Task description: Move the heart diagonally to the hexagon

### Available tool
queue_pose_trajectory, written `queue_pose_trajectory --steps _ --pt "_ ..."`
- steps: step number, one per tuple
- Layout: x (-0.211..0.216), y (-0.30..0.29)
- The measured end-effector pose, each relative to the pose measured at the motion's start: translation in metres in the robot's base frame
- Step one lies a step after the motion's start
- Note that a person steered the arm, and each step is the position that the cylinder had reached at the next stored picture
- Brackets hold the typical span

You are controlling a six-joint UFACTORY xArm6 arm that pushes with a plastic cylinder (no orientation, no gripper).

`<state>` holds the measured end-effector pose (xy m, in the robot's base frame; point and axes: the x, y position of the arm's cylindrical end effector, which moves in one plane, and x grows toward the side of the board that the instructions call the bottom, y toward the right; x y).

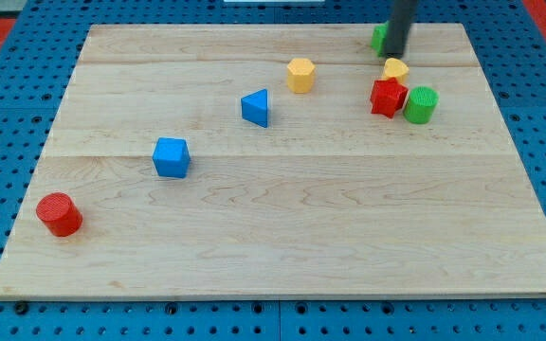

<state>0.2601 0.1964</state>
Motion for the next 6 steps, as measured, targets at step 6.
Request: queue_pose_trajectory --steps 6 --pt "0.014 -0.060"
